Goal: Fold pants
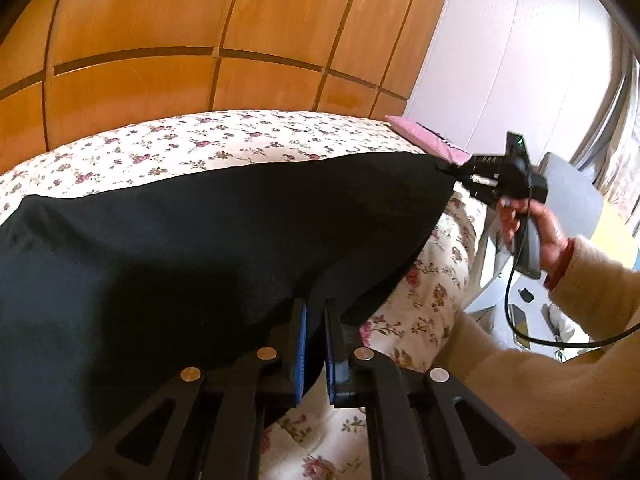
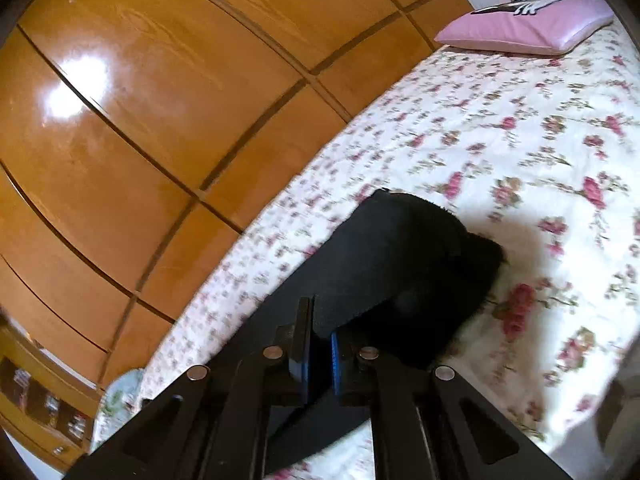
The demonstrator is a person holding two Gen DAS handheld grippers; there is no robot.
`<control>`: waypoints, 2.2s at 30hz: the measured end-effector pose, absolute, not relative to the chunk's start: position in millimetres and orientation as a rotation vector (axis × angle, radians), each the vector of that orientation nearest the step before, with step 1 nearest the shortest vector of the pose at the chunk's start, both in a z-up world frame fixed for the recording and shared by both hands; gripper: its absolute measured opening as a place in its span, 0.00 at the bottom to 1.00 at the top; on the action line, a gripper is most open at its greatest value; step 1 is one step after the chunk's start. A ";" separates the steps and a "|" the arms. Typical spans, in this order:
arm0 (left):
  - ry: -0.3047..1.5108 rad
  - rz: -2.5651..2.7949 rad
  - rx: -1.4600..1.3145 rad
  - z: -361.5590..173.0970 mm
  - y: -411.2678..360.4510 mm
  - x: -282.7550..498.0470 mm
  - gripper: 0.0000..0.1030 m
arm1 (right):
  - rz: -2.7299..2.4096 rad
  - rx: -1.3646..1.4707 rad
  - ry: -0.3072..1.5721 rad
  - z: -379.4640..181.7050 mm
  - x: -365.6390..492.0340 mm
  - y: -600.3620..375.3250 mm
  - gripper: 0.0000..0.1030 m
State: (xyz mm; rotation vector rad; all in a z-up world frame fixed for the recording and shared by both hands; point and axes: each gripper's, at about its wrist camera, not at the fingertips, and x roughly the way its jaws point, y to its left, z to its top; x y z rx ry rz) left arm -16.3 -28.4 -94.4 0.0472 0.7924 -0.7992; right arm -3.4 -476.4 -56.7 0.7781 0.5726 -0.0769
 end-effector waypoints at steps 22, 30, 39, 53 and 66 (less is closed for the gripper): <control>0.829 -0.491 -0.260 -68.7 50.0 48.4 0.32 | -0.043 0.387 0.592 -22.6 25.0 -386.9 0.21; 0.950 -0.370 -0.285 -91.6 69.2 120.3 0.32 | 0.151 0.301 0.666 -37.3 50.2 -305.2 0.21; 0.890 -0.262 -0.447 -122.8 113.5 146.3 0.28 | -0.041 0.400 0.723 -58.3 33.5 -368.4 0.21; 0.838 -0.211 -0.313 -108.7 100.6 86.4 0.52 | -0.253 0.530 0.618 -54.4 -3.0 -458.0 0.28; 0.765 -0.116 -0.314 -101.4 128.6 53.2 0.52 | -0.345 0.695 0.552 -61.8 -26.4 -501.9 0.54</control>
